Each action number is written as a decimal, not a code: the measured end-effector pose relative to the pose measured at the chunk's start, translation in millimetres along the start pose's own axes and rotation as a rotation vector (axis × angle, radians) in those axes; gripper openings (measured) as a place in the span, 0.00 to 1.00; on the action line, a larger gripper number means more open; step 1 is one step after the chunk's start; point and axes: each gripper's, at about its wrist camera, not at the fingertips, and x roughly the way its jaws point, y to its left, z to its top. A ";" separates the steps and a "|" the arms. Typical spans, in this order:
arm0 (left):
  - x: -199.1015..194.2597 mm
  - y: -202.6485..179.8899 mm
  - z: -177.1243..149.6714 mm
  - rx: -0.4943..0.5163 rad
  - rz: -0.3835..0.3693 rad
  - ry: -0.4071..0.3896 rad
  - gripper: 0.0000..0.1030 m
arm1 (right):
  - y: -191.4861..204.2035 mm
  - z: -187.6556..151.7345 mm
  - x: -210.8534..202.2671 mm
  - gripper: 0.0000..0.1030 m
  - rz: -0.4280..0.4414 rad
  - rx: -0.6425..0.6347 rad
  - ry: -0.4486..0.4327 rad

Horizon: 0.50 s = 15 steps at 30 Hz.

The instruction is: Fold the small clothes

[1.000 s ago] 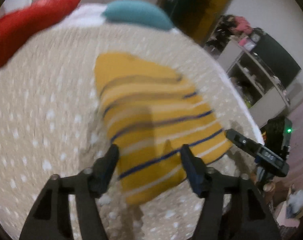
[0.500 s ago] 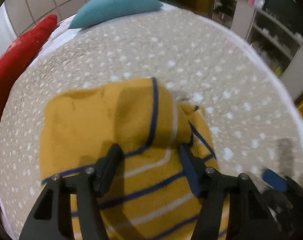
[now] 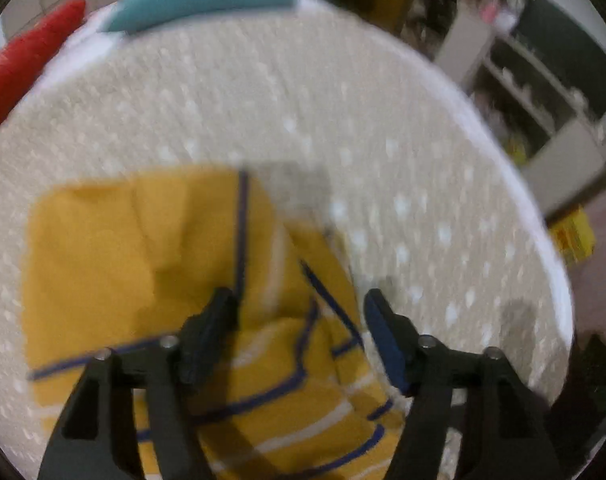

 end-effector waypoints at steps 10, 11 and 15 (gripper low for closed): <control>-80.1 2.9 -68.9 -0.032 -0.066 -0.221 0.75 | -4.1 0.7 3.3 0.49 0.002 0.002 0.007; -80.6 6.2 -76.7 -0.033 -0.046 -0.222 0.75 | -2.3 0.1 3.6 0.50 -0.005 -0.007 0.007; -69.0 24.8 -119.4 0.014 0.012 -0.201 0.75 | 1.9 -2.8 5.3 0.51 -0.026 -0.033 0.007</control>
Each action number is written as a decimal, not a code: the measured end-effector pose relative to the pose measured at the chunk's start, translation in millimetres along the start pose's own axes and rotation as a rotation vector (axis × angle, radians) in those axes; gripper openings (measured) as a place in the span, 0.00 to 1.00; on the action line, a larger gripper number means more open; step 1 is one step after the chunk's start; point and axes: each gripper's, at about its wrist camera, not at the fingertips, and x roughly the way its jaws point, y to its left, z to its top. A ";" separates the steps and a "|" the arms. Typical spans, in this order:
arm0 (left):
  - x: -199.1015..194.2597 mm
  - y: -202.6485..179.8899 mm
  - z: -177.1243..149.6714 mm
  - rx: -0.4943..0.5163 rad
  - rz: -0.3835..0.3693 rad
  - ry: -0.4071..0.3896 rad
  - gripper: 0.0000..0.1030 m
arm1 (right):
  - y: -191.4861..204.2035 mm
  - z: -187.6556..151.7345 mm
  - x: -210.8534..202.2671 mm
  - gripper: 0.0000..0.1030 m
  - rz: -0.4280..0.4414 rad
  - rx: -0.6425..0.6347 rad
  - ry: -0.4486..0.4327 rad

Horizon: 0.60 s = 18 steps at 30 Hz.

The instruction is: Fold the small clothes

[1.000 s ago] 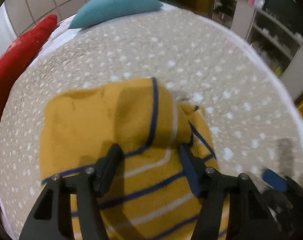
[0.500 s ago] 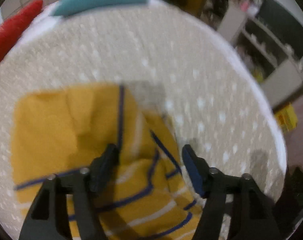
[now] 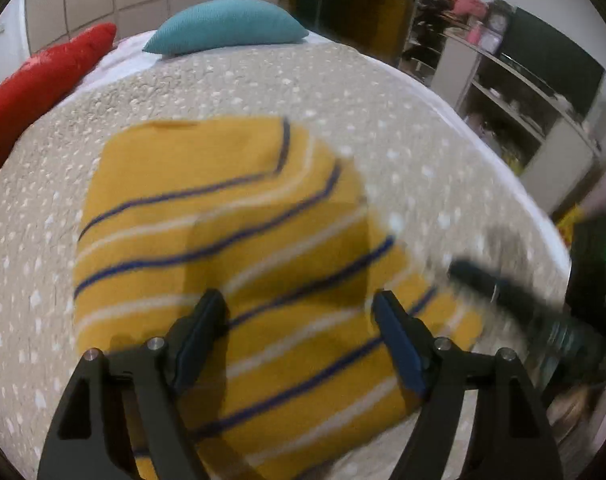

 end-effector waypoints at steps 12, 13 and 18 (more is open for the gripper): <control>-81.9 5.6 -71.0 0.096 0.083 -0.116 0.75 | 5.9 -1.1 4.8 0.56 -0.019 -0.026 0.005; -88.1 3.7 -68.2 0.095 0.079 -0.145 0.75 | 6.9 -1.3 5.3 0.57 -0.021 -0.032 0.005; -78.7 13.9 -33.4 0.036 0.197 -0.218 0.75 | 8.5 -0.8 7.2 0.58 -0.024 -0.041 0.005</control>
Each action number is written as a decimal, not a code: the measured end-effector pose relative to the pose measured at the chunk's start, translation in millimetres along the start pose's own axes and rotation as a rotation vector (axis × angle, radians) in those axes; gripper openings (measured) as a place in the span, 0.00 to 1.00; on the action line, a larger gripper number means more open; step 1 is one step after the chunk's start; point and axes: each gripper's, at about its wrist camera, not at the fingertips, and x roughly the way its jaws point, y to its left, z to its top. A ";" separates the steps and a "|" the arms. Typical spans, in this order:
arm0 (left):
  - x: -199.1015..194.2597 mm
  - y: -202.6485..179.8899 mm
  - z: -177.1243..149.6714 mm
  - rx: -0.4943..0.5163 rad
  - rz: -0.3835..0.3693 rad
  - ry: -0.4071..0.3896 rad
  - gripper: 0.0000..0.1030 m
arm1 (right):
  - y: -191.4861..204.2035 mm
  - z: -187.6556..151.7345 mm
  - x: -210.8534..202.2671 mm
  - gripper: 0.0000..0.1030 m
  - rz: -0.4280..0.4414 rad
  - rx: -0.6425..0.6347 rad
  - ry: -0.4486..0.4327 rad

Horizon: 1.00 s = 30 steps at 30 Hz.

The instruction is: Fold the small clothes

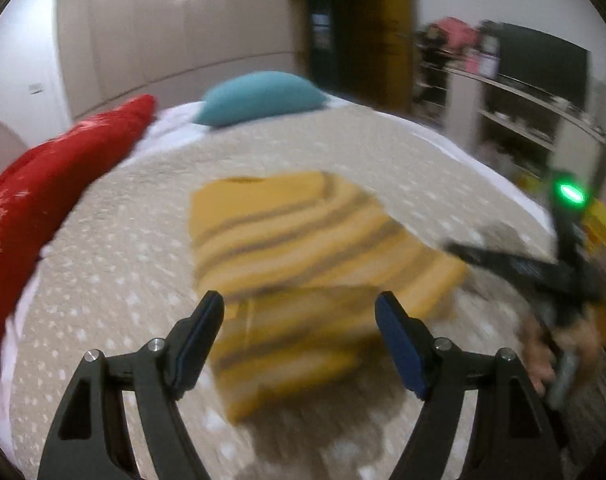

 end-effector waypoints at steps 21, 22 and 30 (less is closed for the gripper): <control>0.1 31.6 -9.0 -0.159 -0.006 0.060 0.69 | 2.7 -0.4 2.4 0.61 -0.014 -0.024 0.003; 13.9 31.2 -9.6 -0.152 0.034 0.103 0.69 | 2.6 -0.4 2.3 0.61 -0.013 -0.024 0.002; 17.4 53.0 -51.6 -0.264 -0.040 0.195 0.71 | 3.3 -0.8 3.1 0.63 -0.016 -0.029 0.006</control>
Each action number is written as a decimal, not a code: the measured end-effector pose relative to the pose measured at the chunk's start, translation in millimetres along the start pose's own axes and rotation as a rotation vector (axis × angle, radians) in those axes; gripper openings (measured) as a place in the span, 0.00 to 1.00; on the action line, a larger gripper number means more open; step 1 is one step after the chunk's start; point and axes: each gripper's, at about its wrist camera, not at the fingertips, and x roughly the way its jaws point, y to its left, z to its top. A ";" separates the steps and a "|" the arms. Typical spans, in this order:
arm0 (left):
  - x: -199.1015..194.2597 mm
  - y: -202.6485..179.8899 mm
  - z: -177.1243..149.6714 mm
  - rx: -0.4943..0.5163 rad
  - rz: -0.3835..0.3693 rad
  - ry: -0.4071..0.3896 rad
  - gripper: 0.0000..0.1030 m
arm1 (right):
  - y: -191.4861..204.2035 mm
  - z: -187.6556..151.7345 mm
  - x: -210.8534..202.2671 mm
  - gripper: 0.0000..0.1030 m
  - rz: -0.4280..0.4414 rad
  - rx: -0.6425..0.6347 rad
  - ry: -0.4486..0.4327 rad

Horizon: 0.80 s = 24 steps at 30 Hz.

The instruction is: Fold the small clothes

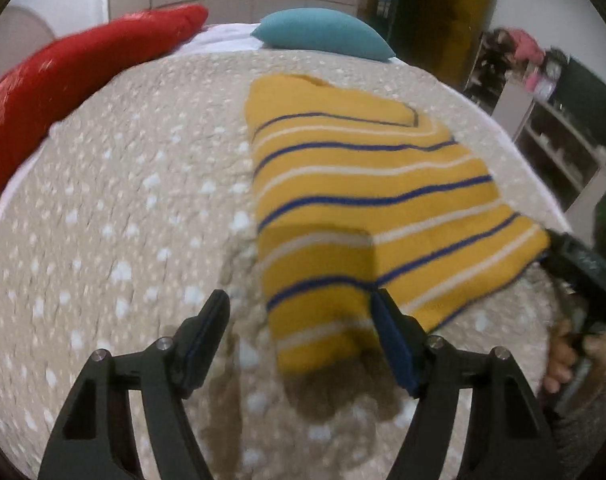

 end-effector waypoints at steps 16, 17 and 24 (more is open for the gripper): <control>-45.4 17.1 -30.2 -0.049 0.041 -0.096 0.77 | 138.8 26.3 -27.9 0.71 0.248 -0.187 -0.065; -45.8 19.5 -30.1 -0.054 0.038 -0.098 0.78 | 146.2 28.8 -6.8 0.71 0.291 -0.171 -0.007; -55.2 40.5 -42.8 -0.091 -0.001 -0.097 0.80 | 83.8 41.4 104.2 0.04 0.327 0.124 0.193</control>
